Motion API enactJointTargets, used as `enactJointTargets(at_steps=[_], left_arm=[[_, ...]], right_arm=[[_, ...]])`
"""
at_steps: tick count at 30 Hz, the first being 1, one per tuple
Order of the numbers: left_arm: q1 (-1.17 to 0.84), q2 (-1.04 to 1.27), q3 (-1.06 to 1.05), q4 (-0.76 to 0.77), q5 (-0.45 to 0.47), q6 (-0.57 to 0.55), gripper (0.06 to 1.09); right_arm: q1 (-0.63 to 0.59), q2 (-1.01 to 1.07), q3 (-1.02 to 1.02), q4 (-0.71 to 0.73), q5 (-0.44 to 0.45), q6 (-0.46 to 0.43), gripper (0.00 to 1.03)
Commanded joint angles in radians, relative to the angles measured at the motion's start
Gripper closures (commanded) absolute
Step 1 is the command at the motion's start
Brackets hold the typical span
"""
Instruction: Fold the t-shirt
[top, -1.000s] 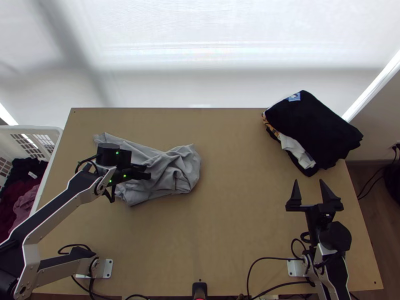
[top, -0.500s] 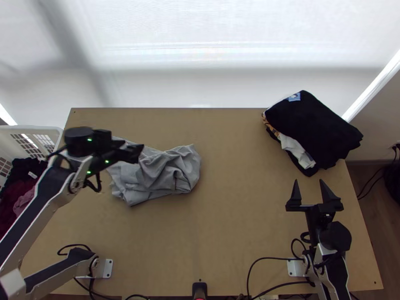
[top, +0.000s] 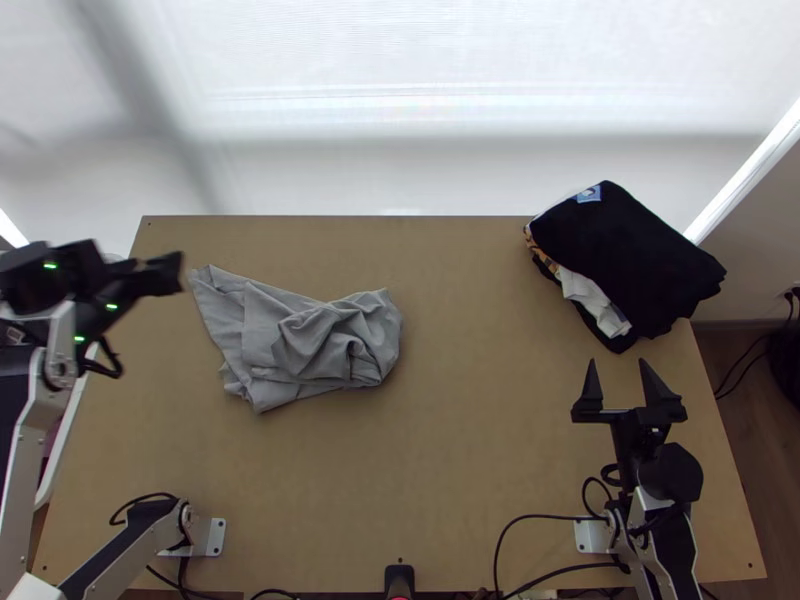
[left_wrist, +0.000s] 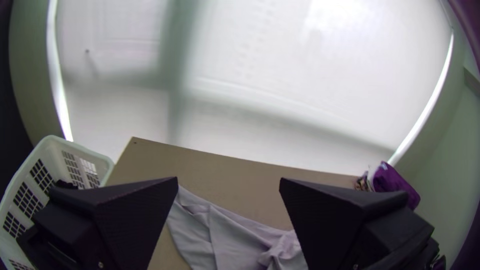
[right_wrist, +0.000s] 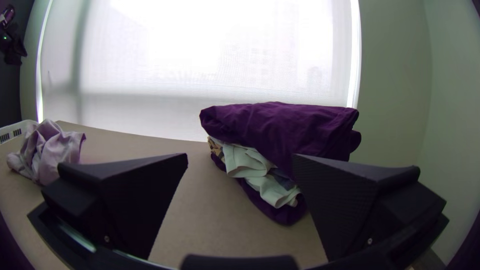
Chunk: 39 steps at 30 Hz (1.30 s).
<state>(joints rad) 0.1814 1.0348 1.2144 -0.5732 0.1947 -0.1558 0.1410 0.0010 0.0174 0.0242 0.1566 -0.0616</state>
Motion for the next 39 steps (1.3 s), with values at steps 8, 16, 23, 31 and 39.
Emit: enactJointTargets(at_steps=[8, 16, 23, 31, 39], left_arm=[[0.21, -0.001, 0.073, -0.163, -0.001, -0.007, 0.1], [0.224, -0.01, 0.062, -0.206, -0.001, -0.019, 0.1], [0.224, 0.019, 0.073, -0.194, -0.001, -0.007, 0.1], [0.222, 0.073, 0.093, -0.166, -0.001, 0.024, 0.1], [0.211, 0.076, 0.048, -0.113, 0.0, 0.041, 0.1]], right_arm=[[0.003, -0.004, -0.013, -0.003, -0.002, 0.036, 0.05], [0.031, -0.004, -0.013, -0.003, -0.002, 0.2, 0.05], [0.031, -0.006, -0.013, -0.004, -0.003, 0.195, 0.05], [0.091, -0.004, 0.044, -0.017, -0.005, 0.123, 0.05], [0.144, 0.108, 0.222, -0.017, -0.008, -0.047, 0.05]])
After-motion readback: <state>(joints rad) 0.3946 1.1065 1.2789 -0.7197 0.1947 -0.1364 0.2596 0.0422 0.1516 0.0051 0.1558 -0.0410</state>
